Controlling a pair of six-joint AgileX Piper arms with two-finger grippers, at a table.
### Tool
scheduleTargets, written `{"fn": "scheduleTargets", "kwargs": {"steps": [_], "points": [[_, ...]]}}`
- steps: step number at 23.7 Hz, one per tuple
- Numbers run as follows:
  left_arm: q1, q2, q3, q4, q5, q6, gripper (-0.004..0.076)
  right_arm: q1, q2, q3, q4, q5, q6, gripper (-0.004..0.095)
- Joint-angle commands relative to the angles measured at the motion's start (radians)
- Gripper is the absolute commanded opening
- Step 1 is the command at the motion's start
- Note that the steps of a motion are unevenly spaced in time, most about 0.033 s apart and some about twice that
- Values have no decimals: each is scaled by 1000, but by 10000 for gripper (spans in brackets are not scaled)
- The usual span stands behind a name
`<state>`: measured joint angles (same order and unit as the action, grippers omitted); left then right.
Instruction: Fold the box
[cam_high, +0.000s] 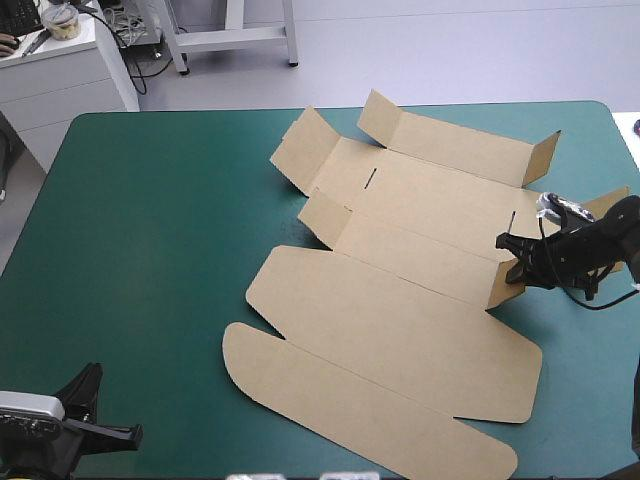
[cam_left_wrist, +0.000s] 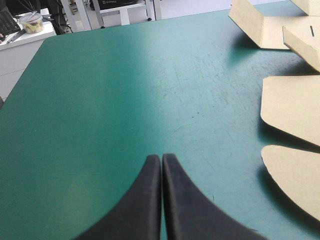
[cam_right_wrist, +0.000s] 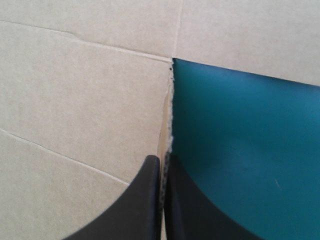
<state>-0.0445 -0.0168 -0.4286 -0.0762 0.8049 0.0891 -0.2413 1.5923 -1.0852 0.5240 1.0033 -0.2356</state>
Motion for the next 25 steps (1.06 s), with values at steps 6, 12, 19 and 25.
{"fn": "scheduleTargets", "kwargs": {"steps": [6,12,19,25], "points": [[-6,-12,-23,-9,-74,-5,-10,55,-18,-59,121,-1,-166,-18],[-6,-12,-23,-11,-74,-5,-10,300,53,-257,-71,-25,-262,-19],[-6,-12,-23,-11,-74,-5,-10,463,155,-464,-76,-28,-589,-19],[-6,-12,-23,-11,-74,-5,-10,562,259,-606,-76,-48,-711,-20]]}}
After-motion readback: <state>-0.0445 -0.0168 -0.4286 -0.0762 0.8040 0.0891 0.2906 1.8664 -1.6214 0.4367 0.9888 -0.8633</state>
